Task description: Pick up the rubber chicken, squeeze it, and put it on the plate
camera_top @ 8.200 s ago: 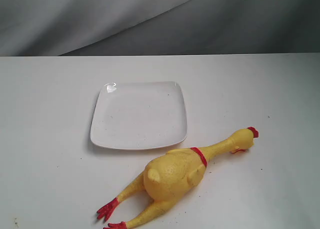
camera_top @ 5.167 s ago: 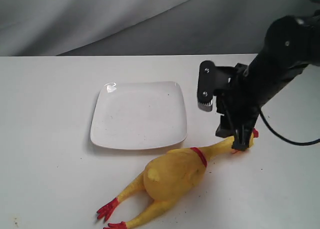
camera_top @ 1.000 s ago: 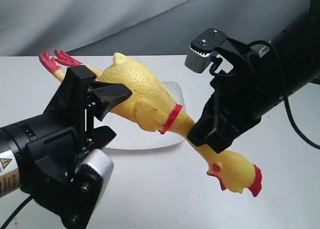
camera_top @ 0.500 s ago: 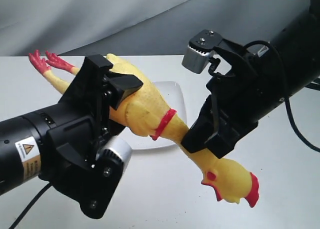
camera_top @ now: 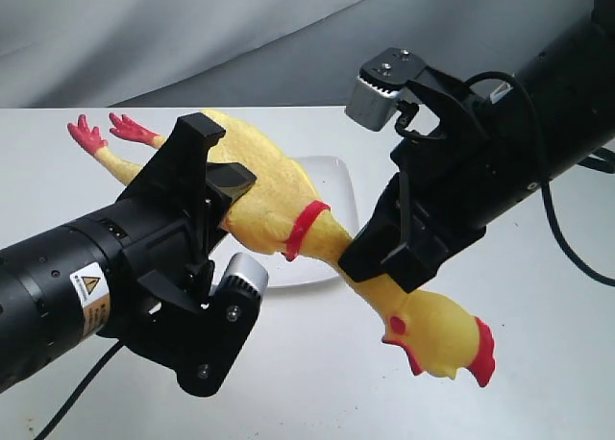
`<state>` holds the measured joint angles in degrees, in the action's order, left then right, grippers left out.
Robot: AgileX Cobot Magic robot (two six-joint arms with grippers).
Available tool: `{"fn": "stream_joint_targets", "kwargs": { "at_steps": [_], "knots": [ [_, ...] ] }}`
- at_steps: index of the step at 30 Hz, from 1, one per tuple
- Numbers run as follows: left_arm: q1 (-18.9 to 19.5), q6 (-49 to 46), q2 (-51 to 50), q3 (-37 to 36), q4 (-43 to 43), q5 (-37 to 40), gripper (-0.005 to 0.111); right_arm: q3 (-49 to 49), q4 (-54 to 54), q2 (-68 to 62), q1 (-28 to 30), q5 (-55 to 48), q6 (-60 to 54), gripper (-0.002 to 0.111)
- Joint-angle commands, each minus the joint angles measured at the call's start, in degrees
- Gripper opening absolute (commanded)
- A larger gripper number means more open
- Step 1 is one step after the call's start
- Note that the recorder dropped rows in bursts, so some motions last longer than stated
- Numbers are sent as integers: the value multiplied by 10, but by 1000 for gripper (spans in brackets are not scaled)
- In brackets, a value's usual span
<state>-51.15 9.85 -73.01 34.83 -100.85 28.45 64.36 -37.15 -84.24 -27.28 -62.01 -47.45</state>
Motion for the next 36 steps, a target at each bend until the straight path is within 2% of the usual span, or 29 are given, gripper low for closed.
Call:
{"fn": "stream_joint_targets", "kwargs": {
  "at_steps": [1,4,6,9,10,13,14,18,23,26,28,36],
  "knots": [
    [3,11,-3,2,9,27,0,1,-1,4,-2,-12,-9,0],
    [3,11,-3,2,9,18,2,1,1,4,-2,-12,-9,0],
    [3,11,-3,2,9,12,11,1,0,4,-2,-12,-12,0],
    [3,28,-3,2,9,9,37,1,0,4,-2,-12,-12,0],
    [3,39,-3,2,9,8,54,1,0,4,-2,-12,-12,0],
    [3,87,-3,2,9,5,84,1,1,4,-2,-12,-12,0],
    [3,98,-3,2,9,8,86,1,1,4,-2,-11,-12,0],
    [3,98,-3,2,9,16,78,1,1,4,-2,-9,-12,0],
    [3,98,-3,2,9,0,56,1,1,4,-2,-9,-12,0],
    [3,98,-3,2,9,-9,26,1,1,4,-2,-9,-12,0],
    [3,98,-3,2,9,-16,0,1,4,4,-2,-10,-12,0],
    [3,95,-3,2,9,-17,0,1,6,4,-2,-3,-12,0]
  ]
}}
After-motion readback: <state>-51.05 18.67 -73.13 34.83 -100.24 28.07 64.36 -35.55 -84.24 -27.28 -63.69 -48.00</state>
